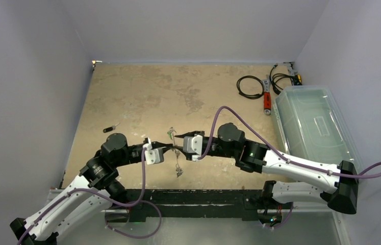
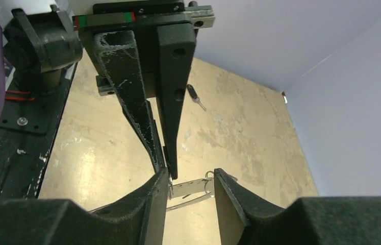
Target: Put the keys on the keyring
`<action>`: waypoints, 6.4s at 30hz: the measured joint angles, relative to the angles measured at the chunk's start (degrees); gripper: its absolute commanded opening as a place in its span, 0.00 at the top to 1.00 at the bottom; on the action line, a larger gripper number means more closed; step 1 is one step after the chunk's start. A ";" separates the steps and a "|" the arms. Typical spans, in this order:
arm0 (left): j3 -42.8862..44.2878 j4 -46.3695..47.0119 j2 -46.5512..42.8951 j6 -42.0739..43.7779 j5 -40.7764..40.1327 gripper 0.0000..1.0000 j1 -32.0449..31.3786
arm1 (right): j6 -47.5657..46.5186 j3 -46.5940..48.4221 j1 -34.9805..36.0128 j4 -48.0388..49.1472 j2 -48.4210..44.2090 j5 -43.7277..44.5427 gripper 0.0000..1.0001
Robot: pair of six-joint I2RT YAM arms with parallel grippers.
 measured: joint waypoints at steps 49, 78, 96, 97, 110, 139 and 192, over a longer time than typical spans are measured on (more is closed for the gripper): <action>0.00 -1.05 1.60 -0.02 -1.20 0.96 0.09 | -1.53 3.21 0.48 -7.98 6.58 2.08 1.00; -0.07 4.79 -3.65 -0.46 6.34 0.72 0.31 | 1.84 -5.20 0.68 9.51 -4.87 -4.44 1.00; -0.07 4.83 -2.23 -0.63 7.34 0.95 0.33 | 3.28 -5.42 0.68 11.17 -4.85 -7.65 1.00; -0.07 4.81 -2.23 -0.61 7.37 0.98 0.33 | 3.30 -5.42 0.68 11.17 -4.85 -7.67 1.00; -0.07 5.03 -0.85 -0.52 9.20 1.00 0.33 | 5.97 -7.50 0.68 14.19 -6.49 -10.51 1.00; -0.61 5.31 -9.92 1.57 11.17 0.64 0.33 | 7.63 -7.80 0.68 16.76 -6.32 -11.96 1.00; -1.36 7.58 -7.78 -0.26 13.70 1.00 2.05 | 6.34 -7.65 0.61 16.33 -2.93 -11.89 0.80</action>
